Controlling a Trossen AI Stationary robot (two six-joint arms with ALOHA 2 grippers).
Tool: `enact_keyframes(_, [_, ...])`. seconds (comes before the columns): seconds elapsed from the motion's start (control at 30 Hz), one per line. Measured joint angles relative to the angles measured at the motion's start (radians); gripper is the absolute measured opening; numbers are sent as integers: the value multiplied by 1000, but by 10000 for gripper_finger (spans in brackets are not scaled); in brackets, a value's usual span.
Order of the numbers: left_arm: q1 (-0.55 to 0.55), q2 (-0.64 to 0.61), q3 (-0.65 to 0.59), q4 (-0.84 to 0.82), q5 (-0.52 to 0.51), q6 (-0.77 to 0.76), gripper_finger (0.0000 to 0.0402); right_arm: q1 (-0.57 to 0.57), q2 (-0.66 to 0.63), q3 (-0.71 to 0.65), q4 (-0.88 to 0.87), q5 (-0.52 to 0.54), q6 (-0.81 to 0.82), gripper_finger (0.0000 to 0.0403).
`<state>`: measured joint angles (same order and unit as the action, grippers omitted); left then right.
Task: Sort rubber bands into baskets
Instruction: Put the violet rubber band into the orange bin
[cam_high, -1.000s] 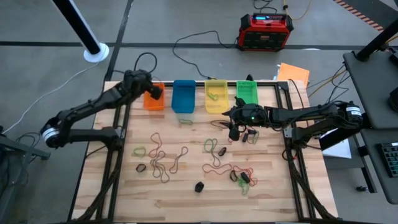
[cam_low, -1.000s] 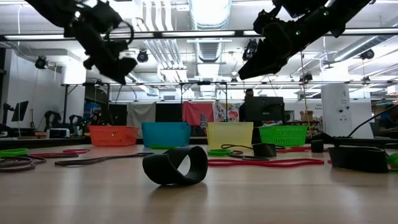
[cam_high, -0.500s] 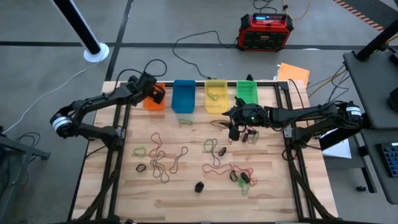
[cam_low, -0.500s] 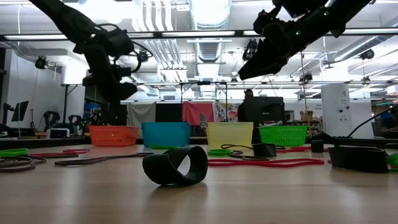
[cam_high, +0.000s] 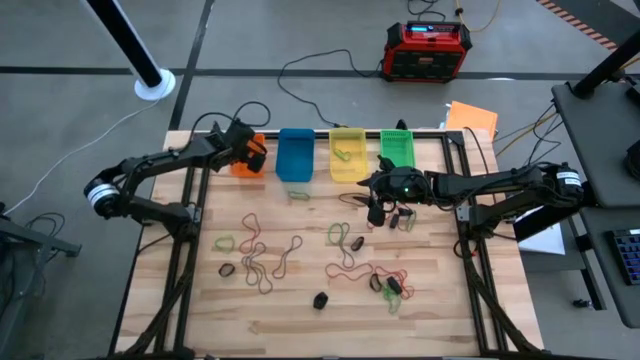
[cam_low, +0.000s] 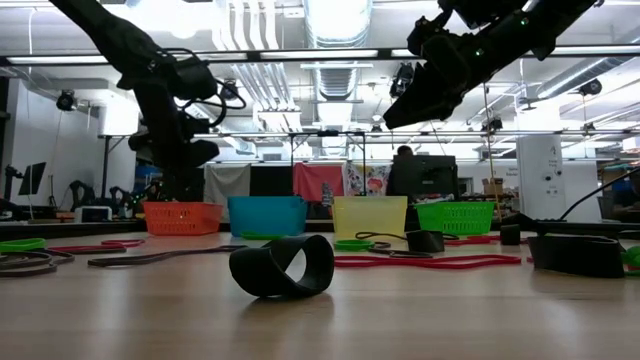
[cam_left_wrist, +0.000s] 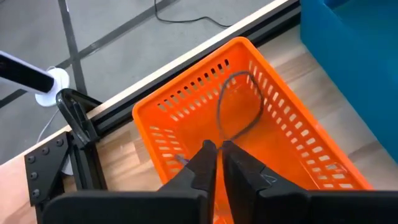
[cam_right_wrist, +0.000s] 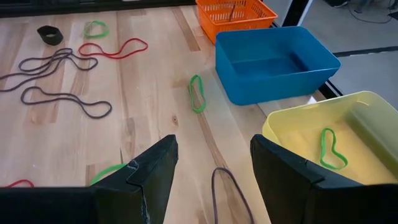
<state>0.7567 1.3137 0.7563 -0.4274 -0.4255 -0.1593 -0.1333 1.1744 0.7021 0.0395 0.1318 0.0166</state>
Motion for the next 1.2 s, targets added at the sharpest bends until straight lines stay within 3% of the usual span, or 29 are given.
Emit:
enact_keyframes(0.4, [-13, -7, 0, 23, -3, 44, 129, 0, 15, -5, -1, 0, 24, 199])
enact_keyframes(0.6, [-78, -54, 0, 23, -2, 50, 144, 0, 19, -5, -5, 0, 43, 199])
enact_keyframes(0.8, [-229, -136, 0, 18, -1, 69, 145, 0, 19, -5, -19, 0, 93, 199])
enact_keyframes(0.9, [-331, -179, -3, 2, 97, 160, 145, 0, 19, -5, -53, 0, 121, 199])
enact_keyframes(1.07, [-495, -225, -17, -24, 418, 277, 145, 0, 19, -5, -130, 0, 158, 199])
enact_keyframes(1.2, [-599, -234, -19, -15, 435, 274, 145, 0, 19, -5, -220, 48, 210, 199])
